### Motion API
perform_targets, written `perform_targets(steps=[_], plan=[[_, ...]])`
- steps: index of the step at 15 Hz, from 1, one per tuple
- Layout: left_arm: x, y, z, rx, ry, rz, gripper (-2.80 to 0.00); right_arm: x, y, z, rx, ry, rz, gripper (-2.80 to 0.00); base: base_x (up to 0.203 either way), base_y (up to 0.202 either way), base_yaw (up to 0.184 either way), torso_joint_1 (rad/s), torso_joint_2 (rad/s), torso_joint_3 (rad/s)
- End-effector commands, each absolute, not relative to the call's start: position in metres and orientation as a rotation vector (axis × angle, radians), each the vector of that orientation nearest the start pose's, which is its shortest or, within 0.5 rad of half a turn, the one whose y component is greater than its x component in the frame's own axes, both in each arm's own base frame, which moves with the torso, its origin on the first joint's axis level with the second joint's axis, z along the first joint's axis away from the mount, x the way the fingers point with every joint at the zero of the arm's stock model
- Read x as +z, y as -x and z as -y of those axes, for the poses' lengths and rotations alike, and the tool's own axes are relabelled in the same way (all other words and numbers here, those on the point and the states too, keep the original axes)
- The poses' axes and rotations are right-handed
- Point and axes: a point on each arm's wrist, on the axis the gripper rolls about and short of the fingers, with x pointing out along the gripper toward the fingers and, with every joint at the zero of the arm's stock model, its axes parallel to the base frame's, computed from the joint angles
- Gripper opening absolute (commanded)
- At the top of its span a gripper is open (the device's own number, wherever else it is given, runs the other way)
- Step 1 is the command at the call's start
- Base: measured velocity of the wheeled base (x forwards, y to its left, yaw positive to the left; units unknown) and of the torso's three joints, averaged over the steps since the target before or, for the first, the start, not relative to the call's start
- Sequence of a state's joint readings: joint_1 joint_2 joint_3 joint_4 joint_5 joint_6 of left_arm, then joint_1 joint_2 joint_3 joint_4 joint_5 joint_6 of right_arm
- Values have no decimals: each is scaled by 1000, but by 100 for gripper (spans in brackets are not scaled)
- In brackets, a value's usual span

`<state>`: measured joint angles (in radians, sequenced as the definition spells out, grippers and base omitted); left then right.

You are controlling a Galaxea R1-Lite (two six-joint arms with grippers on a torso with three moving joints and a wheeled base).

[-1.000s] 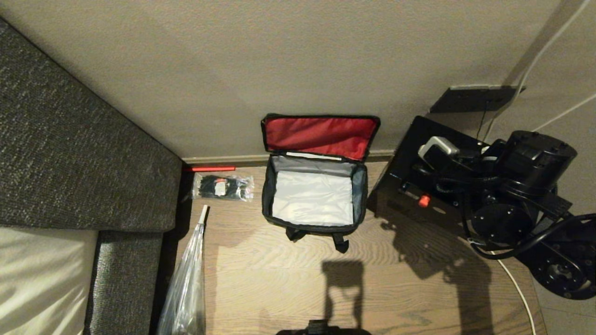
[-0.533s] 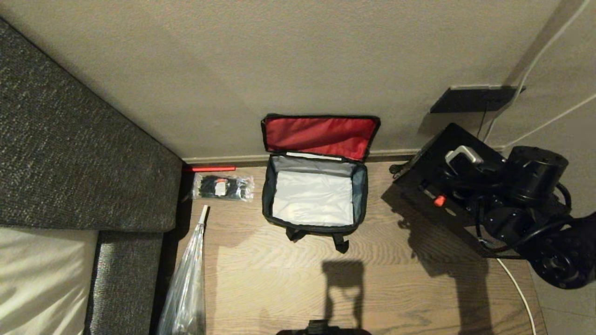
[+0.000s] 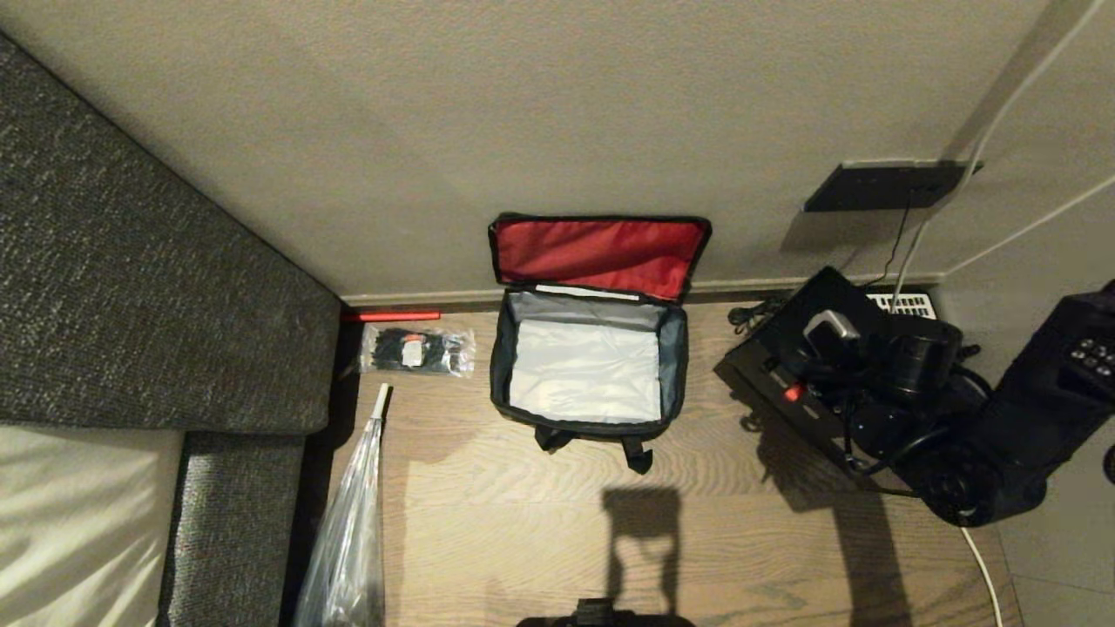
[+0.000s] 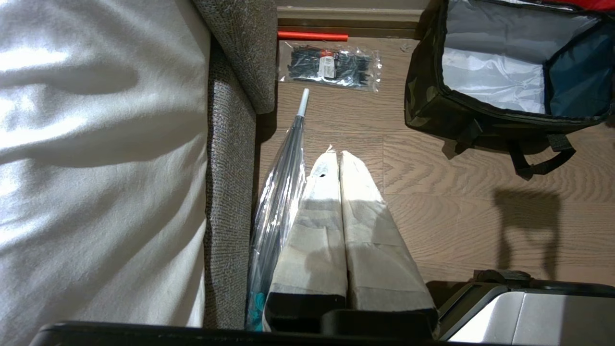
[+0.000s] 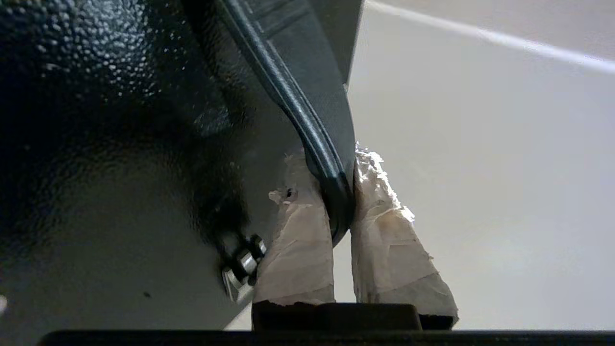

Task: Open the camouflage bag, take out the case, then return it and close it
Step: Release the handle

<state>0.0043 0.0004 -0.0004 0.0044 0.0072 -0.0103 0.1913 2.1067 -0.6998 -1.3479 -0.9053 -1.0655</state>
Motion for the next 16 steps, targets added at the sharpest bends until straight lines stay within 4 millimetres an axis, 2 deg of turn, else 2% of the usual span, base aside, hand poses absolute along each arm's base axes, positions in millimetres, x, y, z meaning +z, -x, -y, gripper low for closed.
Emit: perform_targets(steps=[1, 3, 8, 12, 13, 16], plan=[[74, 23, 0, 12, 11, -6, -280, 62, -364, -52, -578, 1078, -454, -280, 0, 0, 0, 0, 0, 0], [74, 23, 0, 12, 11, -6, -280, 50, -373, -53, -557, 1075, -442, -280, 0, 0, 0, 0, 0, 0], [74, 23, 0, 12, 11, -7, -280, 29, -380, -54, -529, 1065, -454, -280, 0, 0, 0, 0, 0, 0], [74, 23, 0, 12, 11, -5, -280, 17, -392, -42, -551, 1063, -458, -280, 0, 0, 0, 0, 0, 0], [74, 23, 0, 12, 11, -6, -280, 13, -393, -39, -533, 1073, -473, 0, 0, 0, 0, 0, 0, 0], [74, 23, 0, 12, 11, -5, -280, 10, -393, -38, -511, 1079, -488, 0, 0, 0, 0, 0, 0, 0]])
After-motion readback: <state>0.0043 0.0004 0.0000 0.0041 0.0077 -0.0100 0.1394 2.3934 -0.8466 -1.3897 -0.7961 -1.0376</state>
